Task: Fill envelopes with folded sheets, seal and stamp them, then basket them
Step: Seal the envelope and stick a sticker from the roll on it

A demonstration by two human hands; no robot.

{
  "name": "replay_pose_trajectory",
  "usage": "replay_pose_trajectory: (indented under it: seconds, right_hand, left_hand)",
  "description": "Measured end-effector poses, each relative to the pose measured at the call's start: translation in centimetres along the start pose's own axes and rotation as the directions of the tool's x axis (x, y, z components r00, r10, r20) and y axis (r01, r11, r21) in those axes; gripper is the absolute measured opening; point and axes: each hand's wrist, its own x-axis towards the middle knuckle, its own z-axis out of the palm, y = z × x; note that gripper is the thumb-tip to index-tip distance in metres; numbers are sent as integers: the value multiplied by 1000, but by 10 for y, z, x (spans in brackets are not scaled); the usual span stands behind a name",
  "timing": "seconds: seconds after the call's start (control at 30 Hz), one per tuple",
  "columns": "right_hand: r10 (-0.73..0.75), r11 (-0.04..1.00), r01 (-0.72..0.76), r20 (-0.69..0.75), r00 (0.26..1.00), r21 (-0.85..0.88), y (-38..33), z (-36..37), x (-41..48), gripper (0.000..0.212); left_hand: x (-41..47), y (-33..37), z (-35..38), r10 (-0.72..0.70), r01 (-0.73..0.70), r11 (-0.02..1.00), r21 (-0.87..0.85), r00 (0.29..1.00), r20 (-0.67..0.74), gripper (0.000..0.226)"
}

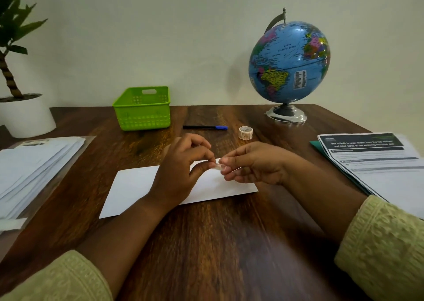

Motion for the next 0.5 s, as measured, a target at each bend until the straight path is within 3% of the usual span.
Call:
replay_pose_trajectory:
  seconds: [0.23, 0.37, 0.5]
  right_hand:
    - [-76, 949, 58, -47, 996, -310, -1, 7, -6, 10]
    - [-45, 941, 31, -36, 998, -336, 0, 10, -6, 11]
    - [-19, 943, 18, -1, 1000, -332, -1, 10, -7, 9]
  left_hand:
    - [-3, 7, -4, 104, -115, 986, 121, 990, 95, 8]
    - [-3, 7, -6, 163, -173, 973, 151, 984, 72, 5]
    - [-3, 6, -6, 195, -195, 967, 162, 981, 18, 16]
